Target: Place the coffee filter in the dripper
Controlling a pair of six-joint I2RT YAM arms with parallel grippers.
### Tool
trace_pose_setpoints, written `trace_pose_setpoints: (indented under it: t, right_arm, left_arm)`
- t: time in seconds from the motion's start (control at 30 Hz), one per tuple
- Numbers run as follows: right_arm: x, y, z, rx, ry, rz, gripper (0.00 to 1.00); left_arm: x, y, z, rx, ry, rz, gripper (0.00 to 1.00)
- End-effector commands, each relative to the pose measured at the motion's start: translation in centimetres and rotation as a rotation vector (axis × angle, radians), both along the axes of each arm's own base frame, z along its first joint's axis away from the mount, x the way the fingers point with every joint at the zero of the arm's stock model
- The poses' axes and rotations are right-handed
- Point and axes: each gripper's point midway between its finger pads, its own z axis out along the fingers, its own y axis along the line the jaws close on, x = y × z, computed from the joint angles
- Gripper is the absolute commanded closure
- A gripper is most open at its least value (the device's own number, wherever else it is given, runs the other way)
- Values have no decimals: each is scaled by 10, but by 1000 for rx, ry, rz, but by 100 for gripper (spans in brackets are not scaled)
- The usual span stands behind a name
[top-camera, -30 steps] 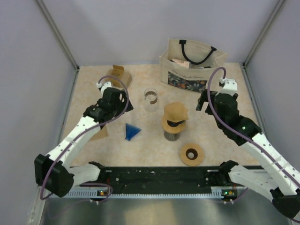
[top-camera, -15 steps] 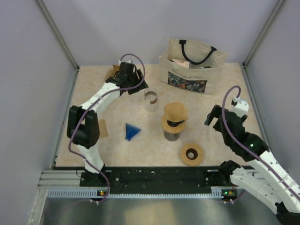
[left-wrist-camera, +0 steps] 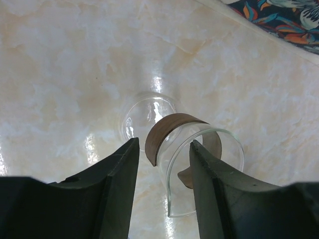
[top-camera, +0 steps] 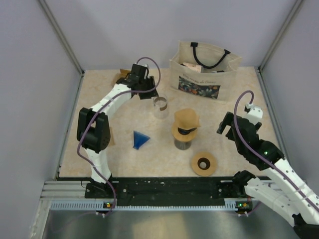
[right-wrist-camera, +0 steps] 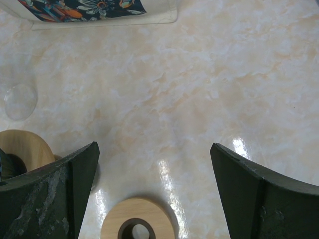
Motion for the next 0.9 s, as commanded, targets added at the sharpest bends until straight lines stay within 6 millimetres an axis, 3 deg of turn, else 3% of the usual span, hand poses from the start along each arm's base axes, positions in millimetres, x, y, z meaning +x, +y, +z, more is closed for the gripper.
trace_pose_setpoints:
  t: [0.0, 0.23, 0.53, 0.73, 0.87]
  right_arm:
    - [3, -3, 4, -10, -10, -18, 6]
    - [3, -5, 3, -24, -13, -17, 6]
    - [4, -4, 4, -30, -19, -6, 6]
    - [4, -3, 5, -29, -25, 3, 6]
    - [3, -3, 4, -28, -27, 9, 6]
  left_arm:
    - [1, -1, 2, 55, -18, -58, 53]
    - [-1, -4, 5, 119, -32, -76, 74]
    - [-17, -2, 18, 266, -66, -76, 100]
    - [-36, -2, 33, 284, -79, -67, 100]
    - [-60, 3, 38, 310, -75, -62, 100]
